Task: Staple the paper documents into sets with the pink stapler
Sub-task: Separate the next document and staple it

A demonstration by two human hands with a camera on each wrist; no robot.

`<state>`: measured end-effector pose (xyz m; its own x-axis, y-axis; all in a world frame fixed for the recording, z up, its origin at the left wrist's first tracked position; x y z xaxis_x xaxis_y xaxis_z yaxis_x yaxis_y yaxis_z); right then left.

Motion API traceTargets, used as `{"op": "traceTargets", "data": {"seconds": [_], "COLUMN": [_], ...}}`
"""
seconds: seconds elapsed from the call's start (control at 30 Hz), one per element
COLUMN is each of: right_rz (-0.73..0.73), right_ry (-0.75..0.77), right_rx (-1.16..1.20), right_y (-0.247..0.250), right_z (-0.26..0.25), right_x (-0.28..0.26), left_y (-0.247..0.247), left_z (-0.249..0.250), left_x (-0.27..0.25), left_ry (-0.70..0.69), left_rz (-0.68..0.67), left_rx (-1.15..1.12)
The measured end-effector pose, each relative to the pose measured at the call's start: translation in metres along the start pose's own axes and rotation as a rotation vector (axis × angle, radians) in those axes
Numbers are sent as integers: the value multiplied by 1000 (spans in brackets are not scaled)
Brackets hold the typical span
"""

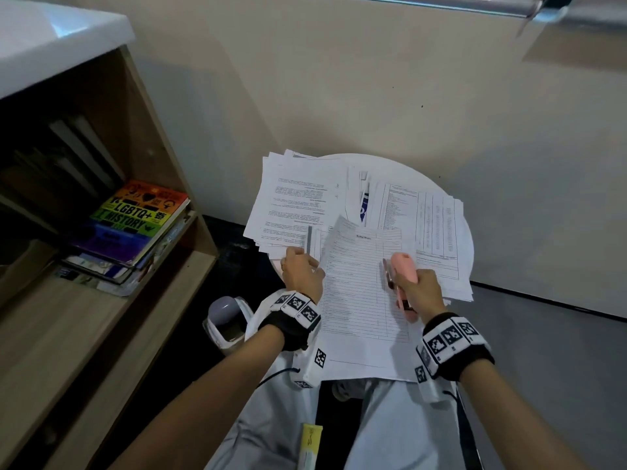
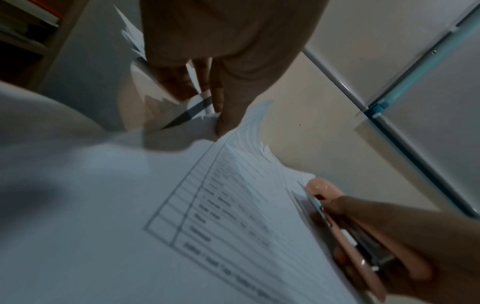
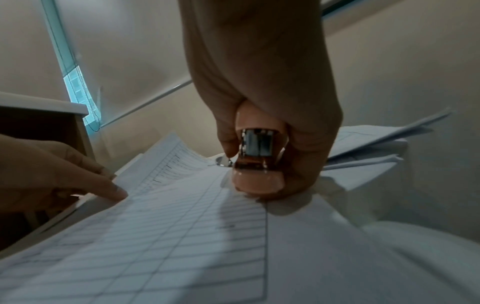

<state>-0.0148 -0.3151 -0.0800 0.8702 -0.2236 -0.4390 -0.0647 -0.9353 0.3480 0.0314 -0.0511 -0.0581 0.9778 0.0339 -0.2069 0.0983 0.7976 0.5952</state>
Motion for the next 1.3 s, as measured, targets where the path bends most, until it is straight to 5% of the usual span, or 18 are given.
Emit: {"op": "traceTargets", "data": {"seconds": [0.2,0.4,0.8,1.03,1.17,1.3], "right_rz": [4,-34,-211,-318,-466,-428], "right_ry": [17,51,-3,27,152,263], "right_rx": [-36,-95,-122,255,192,107], "right_y": [2,5,9,23,14,10], "right_z": [3,-6,-1,-11,-41,-67], "right_x": [2,-9,-20,-37,-52,-63], "left_y": [-9,10,-20,12,21,43], "left_z": [17,23,30,46,62,61], "left_x": [-5,-7,19,13,7,7], "left_ry": [-273,-311,-89,-157,-227,-355], "left_rz": [-49,-9,-293,-299,-350,-184], "left_rx": [73,-74,-135,-387,-570,-532]}}
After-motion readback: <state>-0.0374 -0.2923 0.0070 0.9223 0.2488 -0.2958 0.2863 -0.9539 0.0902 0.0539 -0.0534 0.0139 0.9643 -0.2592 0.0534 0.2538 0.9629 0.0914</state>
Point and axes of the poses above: each hand's wrist, its own x-axis towards the middle knuckle, its own y-axis out of the back of the hand, z = x × y, the point moved 8 cm from there along x, towards the middle knuckle, and after that the axes turned 13 degrees about -z, right-handed, at the moved point
